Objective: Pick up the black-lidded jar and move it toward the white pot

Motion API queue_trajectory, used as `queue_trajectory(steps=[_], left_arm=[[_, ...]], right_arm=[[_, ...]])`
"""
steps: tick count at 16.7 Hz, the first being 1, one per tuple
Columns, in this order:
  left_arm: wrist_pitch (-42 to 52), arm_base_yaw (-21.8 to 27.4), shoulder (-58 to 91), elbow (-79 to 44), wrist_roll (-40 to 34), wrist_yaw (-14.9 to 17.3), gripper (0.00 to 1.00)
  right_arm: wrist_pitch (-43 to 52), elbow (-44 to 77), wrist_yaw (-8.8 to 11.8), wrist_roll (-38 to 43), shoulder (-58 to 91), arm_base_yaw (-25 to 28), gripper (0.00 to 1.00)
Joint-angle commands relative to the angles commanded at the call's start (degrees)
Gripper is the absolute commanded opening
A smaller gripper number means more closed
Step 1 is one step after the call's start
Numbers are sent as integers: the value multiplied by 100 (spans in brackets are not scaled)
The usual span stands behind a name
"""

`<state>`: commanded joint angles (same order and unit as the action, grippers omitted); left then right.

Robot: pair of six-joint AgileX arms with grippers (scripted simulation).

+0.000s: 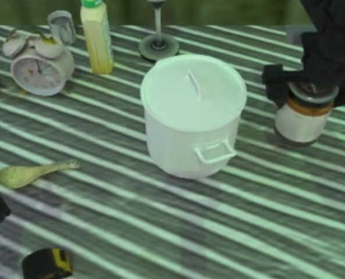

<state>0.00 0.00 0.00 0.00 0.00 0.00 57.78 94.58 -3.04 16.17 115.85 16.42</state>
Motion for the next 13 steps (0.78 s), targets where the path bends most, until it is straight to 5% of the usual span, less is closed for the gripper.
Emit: queue_trajectory(steps=[13], left_arm=[[0,0,0,0,0,0,100]], right_arm=[[-934,-622,-32,121,310,64,0]])
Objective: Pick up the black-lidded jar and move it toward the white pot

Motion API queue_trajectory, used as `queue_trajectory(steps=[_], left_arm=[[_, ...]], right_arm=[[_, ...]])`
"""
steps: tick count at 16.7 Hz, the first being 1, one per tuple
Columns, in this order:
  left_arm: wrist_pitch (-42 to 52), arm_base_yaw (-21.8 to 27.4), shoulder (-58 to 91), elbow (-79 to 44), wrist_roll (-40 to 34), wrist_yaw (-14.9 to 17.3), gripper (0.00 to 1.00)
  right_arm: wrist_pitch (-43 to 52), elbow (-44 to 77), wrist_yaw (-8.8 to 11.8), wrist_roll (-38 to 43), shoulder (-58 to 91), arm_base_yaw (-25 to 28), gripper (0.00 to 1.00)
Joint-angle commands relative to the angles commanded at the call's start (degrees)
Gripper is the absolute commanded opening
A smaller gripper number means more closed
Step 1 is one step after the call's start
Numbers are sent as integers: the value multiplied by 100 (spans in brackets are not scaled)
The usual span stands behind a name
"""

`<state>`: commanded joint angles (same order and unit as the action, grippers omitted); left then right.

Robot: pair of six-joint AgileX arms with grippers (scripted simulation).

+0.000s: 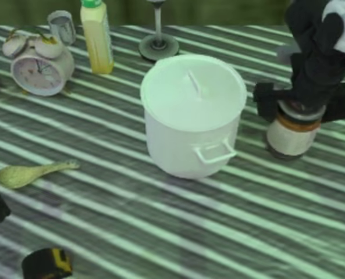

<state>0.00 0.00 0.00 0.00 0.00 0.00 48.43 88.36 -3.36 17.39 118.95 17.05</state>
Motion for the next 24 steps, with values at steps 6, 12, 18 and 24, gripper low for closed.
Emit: queue_trajectory(steps=[6,12,18,24], left_arm=[[0,0,0,0,0,0,100],[0,0,0,0,0,0,100],[0,0,0,0,0,0,100],[0,0,0,0,0,0,100]], right_arm=[[-100,-60,-3,-1,35,3,8],[-100,-60,-3,-1,35,3,53],[-100,-60,-3,-1,35,3,98],[-100,-60,-3,-1,35,3,100]])
